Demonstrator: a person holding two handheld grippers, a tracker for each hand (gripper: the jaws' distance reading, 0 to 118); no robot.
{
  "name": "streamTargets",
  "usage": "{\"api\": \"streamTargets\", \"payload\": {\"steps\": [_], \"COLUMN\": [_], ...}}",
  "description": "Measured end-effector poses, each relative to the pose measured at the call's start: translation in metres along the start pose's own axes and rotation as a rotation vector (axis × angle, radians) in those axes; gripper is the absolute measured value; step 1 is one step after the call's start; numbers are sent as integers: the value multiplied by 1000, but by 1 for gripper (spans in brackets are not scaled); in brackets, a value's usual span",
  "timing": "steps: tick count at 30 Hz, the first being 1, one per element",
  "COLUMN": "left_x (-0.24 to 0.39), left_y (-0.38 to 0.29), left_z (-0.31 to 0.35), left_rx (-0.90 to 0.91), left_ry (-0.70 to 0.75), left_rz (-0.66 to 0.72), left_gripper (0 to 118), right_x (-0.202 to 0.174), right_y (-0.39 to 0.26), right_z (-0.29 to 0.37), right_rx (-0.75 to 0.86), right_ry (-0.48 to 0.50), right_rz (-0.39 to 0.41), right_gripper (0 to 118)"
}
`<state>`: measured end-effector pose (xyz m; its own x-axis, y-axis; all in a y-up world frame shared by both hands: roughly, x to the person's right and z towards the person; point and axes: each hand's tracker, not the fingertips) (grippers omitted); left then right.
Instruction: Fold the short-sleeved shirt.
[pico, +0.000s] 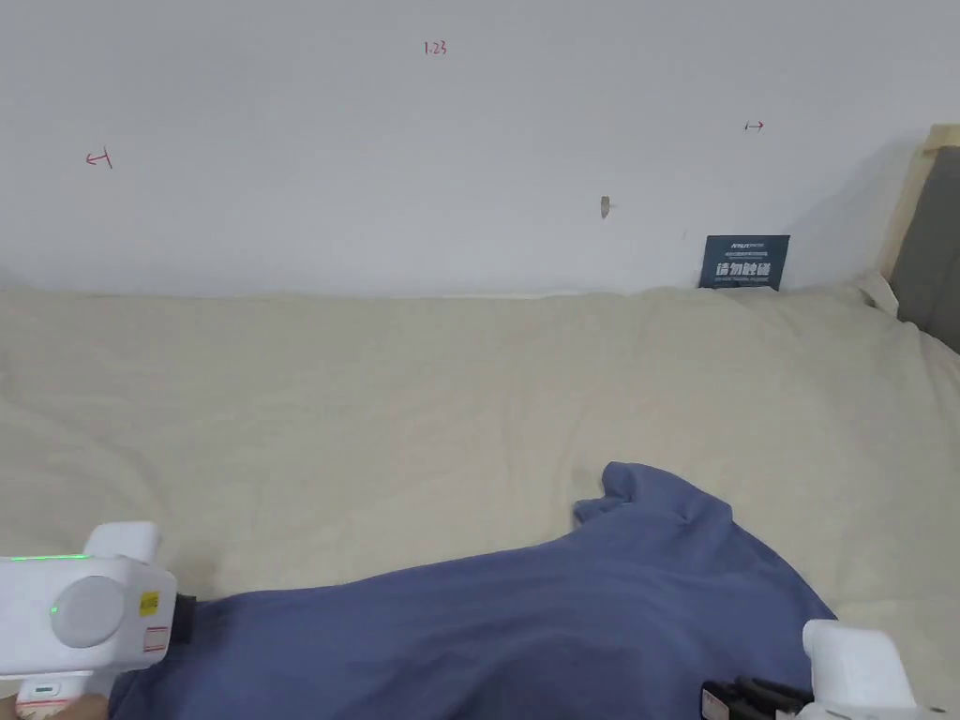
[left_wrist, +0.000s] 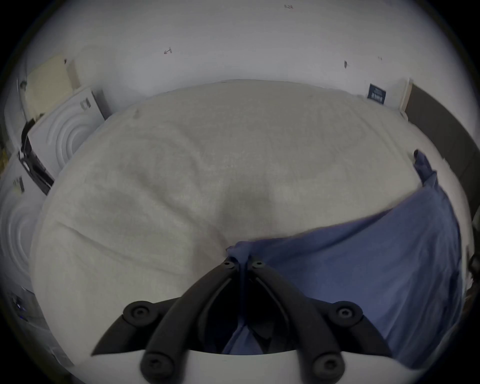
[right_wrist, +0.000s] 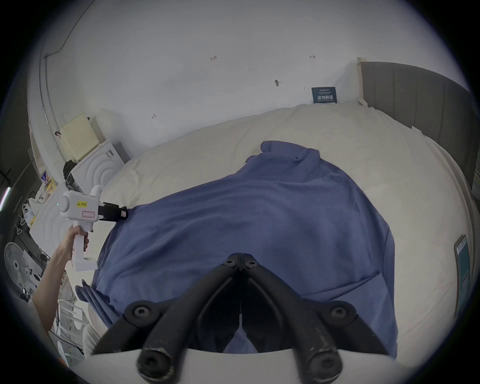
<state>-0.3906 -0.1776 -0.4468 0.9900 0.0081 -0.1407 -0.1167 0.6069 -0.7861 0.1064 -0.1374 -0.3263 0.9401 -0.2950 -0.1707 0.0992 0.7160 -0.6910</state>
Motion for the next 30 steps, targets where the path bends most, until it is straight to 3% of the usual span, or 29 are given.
{"api": "streamTargets", "payload": {"steps": [5,6,7,8,9,11,14,16,21,23,24,25,26,27,29,30], "left_x": [-3,0,2,5,6,11,13,14,17,19,20,21,21,22,22,19], "left_y": [6,7,8,8,9,8,7,8,10,10,11,11,12,13,14,15], "left_z": [25,29,32,36,38,45,50,52,50,48,48,47,45,44,44,40], "left_rx": [58,70,77,91,97,112,135,140,144,139,140,136,135,132,131,126], "left_ry": [10,13,17,30,31,29,34,38,48,49,51,51,57,61,61,53], "left_rz": [-23,-32,-49,-64,-70,-66,-58,-58,-61,-65,-65,-72,-78,-82,-86,-82], "left_gripper": [4,4,4,4,4,4,4,4,4,4,4,4,4,4,4,4], "right_x": [25,32,41,47,54,67,89,96,101,98,92,85,79,76,80,80], "right_y": [46,58,73,87,97,121,157,169,170,162,157,154,152,152,160,162], "right_z": [-11,-17,-26,-37,-47,-68,-112,-131,-172,-184,-185,-187,-190,-189,-185,-182], "right_rx": [-10,-18,-72,-114,-133,-93,-233,-229,-350,-355,-334,-311,-321,-312,-293,-283], "right_ry": [-31,-29,-8,16,12,-32,-102,-197,-261,-228,-272,-344,-336,-341,-337,-337], "right_rz": [30,32,27,9,-3,-13,0,-27,13,-8,-12,48,113,127,86,72], "right_gripper": [1,12,37,78,94,94,94,94,93,78,77,73,60,54,40,7]}}
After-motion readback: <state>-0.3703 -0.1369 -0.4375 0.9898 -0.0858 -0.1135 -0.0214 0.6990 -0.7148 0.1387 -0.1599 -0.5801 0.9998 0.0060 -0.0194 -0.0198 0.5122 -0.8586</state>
